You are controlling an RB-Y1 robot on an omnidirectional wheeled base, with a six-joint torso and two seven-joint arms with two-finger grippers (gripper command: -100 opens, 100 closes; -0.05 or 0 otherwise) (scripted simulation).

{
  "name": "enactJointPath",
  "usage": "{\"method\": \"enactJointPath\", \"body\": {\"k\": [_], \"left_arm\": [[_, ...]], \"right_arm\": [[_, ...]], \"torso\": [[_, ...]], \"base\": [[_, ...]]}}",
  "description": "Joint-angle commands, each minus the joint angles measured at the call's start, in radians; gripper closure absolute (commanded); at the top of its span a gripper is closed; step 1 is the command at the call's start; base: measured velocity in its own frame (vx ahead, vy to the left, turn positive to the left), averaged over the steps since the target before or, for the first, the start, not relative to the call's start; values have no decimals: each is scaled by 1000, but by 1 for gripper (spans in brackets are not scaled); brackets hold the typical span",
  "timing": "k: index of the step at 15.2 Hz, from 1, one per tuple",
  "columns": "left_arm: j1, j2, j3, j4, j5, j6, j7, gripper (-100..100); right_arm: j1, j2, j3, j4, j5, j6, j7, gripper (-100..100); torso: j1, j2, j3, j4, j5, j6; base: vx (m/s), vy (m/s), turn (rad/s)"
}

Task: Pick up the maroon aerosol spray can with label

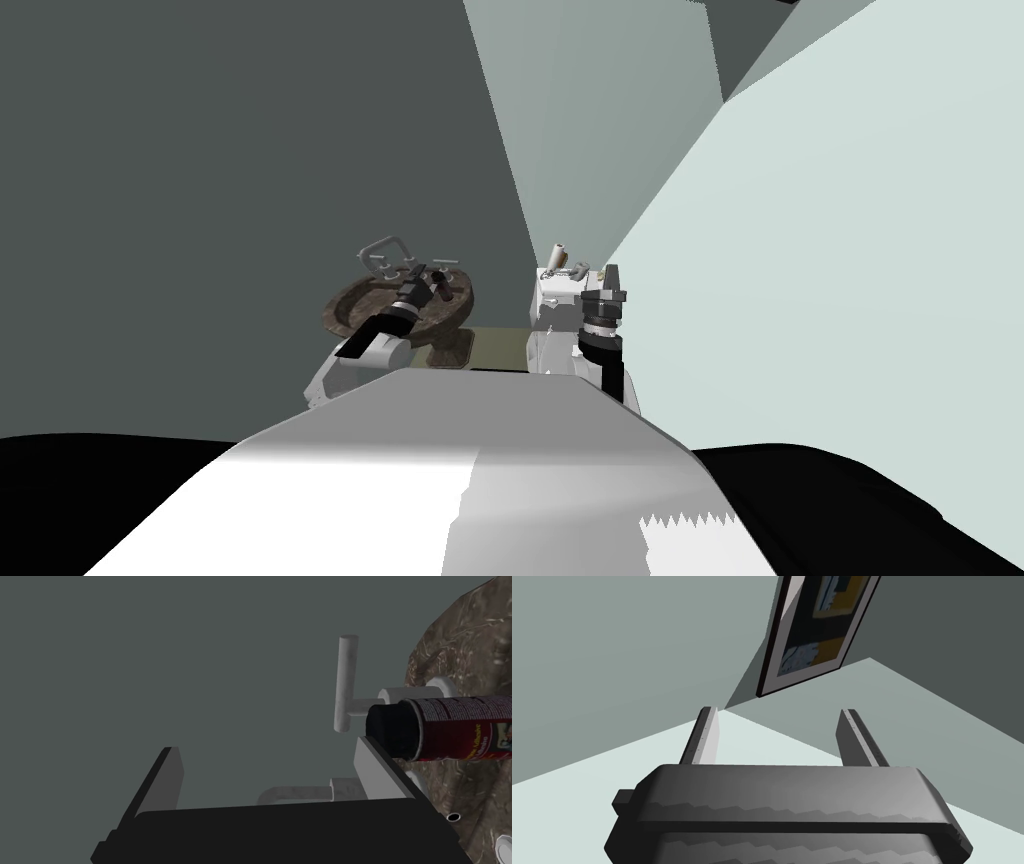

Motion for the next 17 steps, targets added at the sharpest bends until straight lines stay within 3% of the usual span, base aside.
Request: {"method": "enactJointPath", "body": {"k": [1, 13, 14, 16, 17], "left_arm": [[-8, 10, 11, -10, 18, 32, -3, -100], [-52, 97, 88, -64, 158, 265, -7, -100], [-57, 114, 102, -72, 185, 288, -6, -100], [-57, 114, 102, -72, 185, 312, -6, -100], [-62, 132, 116, -80, 214, 345, -4, -100]], "right_arm": [[0, 0, 0, 0, 0, 0, 0, 0], [0, 0, 0, 0, 0, 0, 0, 0], [0, 0, 0, 0, 0, 0, 0, 0], [0, 0, 0, 0, 0, 0, 0, 0], [0, 0, 0, 0, 0, 0, 0, 0]], "torso": [[0, 0, 0, 0, 0, 0], [1, -3, -2, -1, 0, 0], [1, -3, -2, -1, 0, 0], [0, -3, -2, -1, 0, 0], [0, -3, -2, -1, 0, 0]], "base": [[16, 22, -25], [36, 20, -17], [51, 12, -15], [43, 9, -8], [36, 6, -10]]}}
